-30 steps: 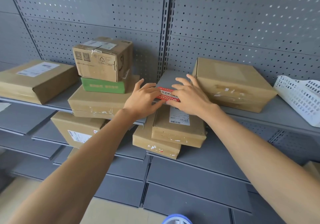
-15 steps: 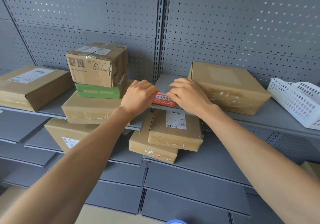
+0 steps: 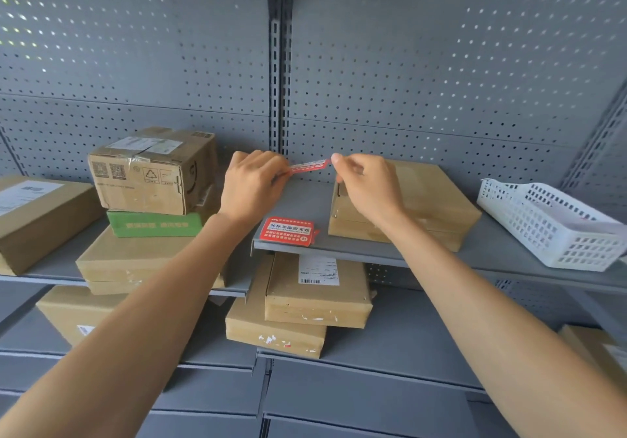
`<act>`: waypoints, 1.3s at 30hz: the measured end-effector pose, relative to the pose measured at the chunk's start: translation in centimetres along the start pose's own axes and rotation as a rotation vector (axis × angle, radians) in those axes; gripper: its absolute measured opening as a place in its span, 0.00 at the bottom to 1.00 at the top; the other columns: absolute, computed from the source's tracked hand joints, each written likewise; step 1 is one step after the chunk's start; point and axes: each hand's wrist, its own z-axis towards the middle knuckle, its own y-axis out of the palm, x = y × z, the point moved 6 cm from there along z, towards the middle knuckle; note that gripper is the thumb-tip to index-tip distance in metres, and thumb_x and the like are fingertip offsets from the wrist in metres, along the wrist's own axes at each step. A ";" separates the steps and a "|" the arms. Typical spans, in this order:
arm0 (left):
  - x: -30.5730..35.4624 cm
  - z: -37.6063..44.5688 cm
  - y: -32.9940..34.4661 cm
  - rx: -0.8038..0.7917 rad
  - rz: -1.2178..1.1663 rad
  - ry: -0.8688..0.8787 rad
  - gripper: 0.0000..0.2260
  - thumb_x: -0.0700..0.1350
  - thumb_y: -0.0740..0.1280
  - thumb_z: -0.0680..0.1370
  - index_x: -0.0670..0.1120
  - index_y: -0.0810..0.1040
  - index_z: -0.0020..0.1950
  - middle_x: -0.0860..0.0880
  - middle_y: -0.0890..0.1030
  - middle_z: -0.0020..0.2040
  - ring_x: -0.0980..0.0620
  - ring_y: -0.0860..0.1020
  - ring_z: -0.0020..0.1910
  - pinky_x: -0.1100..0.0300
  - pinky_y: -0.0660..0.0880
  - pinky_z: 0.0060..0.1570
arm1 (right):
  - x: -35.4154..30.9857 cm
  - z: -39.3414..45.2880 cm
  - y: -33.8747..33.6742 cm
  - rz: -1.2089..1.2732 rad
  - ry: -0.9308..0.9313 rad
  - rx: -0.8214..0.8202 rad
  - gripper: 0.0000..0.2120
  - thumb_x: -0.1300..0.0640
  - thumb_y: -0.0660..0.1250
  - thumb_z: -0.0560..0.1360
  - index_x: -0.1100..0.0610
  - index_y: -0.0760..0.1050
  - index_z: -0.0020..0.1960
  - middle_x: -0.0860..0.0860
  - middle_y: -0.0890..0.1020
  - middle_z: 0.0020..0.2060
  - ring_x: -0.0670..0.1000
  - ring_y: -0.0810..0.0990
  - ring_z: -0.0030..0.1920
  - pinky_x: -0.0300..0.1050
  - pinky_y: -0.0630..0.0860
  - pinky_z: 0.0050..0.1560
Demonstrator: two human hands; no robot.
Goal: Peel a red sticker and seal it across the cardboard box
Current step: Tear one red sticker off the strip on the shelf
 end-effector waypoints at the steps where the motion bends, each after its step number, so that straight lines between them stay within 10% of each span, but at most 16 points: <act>1: 0.2 -0.1 0.4 -0.010 0.001 0.014 0.03 0.41 0.72 0.78 0.42 0.84 0.46 0.46 0.87 0.44 0.44 0.83 0.41 0.50 0.74 0.43 | 0.0 0.0 0.0 -0.015 0.008 -0.009 0.26 0.42 0.62 0.81 0.62 0.79 0.37 0.56 0.82 0.30 0.48 0.72 0.28 0.43 0.67 0.37; 8: 0.8 -1.3 1.1 -0.033 0.022 0.121 0.04 0.42 0.72 0.79 0.42 0.84 0.46 0.45 0.87 0.45 0.43 0.83 0.40 0.47 0.76 0.43 | 0.7 -0.1 1.5 -0.155 0.106 -0.122 0.26 0.40 0.63 0.78 0.60 0.82 0.36 0.51 0.86 0.31 0.52 0.83 0.41 0.50 0.71 0.57; 12: 0.3 -2.9 0.9 -0.058 0.037 0.138 0.03 0.41 0.74 0.76 0.42 0.83 0.45 0.45 0.86 0.44 0.43 0.83 0.39 0.45 0.77 0.41 | 0.3 -1.0 2.9 -0.107 0.154 -0.308 0.18 0.46 0.69 0.77 0.56 0.84 0.34 0.49 0.86 0.30 0.45 0.84 0.37 0.41 0.72 0.39; 23: -1.2 -8.0 0.3 -0.234 0.011 0.083 0.10 0.47 0.73 0.78 0.40 0.83 0.52 0.44 0.87 0.49 0.44 0.85 0.43 0.49 0.80 0.44 | 0.7 -2.8 5.5 0.034 0.314 -0.483 0.13 0.52 0.71 0.78 0.61 0.83 0.42 0.53 0.85 0.34 0.48 0.76 0.27 0.38 0.71 0.26; 39: -0.7 -9.9 1.0 -0.409 -0.046 0.033 0.12 0.49 0.66 0.79 0.44 0.86 0.52 0.46 0.87 0.51 0.46 0.82 0.46 0.50 0.80 0.42 | 2.3 -2.7 3.1 0.150 0.263 -0.358 0.06 0.59 0.68 0.81 0.61 0.82 0.50 0.56 0.86 0.38 0.46 0.75 0.23 0.38 0.69 0.21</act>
